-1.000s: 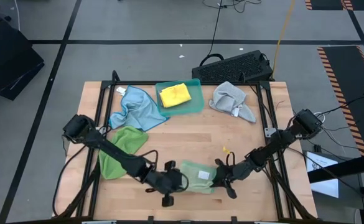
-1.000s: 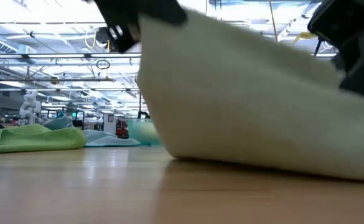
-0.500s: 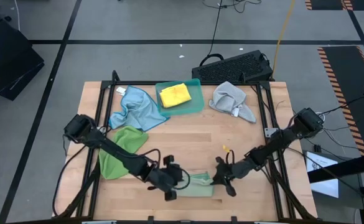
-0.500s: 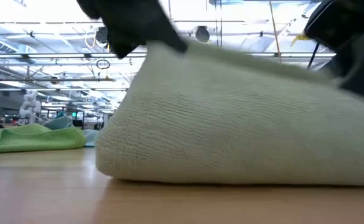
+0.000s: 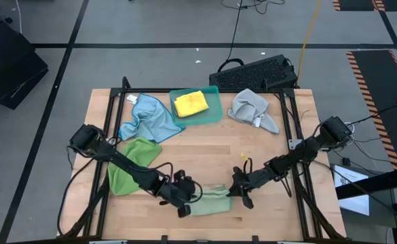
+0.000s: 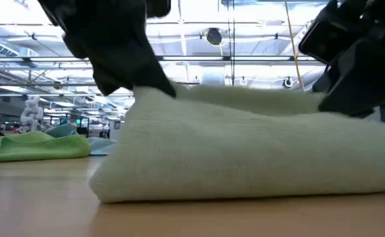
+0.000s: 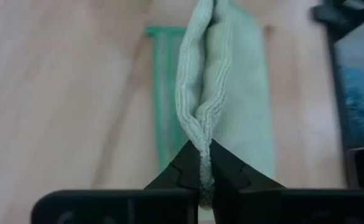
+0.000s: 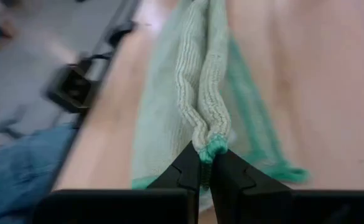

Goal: Fold microfiber towels
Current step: Fold the light green microfiber cloth

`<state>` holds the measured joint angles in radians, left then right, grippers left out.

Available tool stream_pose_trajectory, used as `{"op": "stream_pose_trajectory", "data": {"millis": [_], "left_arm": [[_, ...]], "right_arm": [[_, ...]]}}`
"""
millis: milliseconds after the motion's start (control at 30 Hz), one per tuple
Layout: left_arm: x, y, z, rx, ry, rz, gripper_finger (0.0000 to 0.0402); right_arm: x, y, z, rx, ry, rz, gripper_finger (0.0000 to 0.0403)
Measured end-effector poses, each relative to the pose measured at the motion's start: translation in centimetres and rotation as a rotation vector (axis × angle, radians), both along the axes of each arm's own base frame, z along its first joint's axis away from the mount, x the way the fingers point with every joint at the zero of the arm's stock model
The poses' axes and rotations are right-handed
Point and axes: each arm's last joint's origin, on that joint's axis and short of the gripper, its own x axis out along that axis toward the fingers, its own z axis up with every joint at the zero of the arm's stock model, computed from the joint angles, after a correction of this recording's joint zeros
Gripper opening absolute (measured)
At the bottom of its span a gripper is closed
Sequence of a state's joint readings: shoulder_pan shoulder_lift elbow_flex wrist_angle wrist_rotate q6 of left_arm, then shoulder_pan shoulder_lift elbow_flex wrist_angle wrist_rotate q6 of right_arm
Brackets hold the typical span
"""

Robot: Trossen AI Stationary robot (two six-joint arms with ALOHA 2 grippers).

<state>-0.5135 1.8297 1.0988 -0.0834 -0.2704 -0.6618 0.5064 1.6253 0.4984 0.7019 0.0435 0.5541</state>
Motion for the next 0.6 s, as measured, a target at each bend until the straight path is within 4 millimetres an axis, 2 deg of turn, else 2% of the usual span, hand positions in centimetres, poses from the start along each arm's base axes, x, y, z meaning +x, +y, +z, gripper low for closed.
{"op": "stream_pose_trajectory", "data": {"millis": [133, 300, 467, 600], "left_arm": [[-0.3, -1.0, 1.1, -0.031, -0.052, -0.028, 0.0018], [-1.1, -2.0, 0.8, -0.021, -0.045, 0.003, 0.0008], [-1.3, -2.1, -0.9, -0.032, 0.013, 0.088, 0.0022], [-1.1, -2.2, -1.7, -0.037, 0.028, 0.104, 0.0014]], "right_arm": [[0.0, 0.4, 0.4, 0.054, -0.023, 0.044, 0.0013], [0.3, -0.1, 0.4, 0.053, -0.029, -0.008, 0.0013], [0.7, -0.7, 0.4, 0.038, -0.031, -0.047, 0.0013], [0.8, -1.1, -0.2, 0.005, -0.015, -0.078, 0.0013]]}}
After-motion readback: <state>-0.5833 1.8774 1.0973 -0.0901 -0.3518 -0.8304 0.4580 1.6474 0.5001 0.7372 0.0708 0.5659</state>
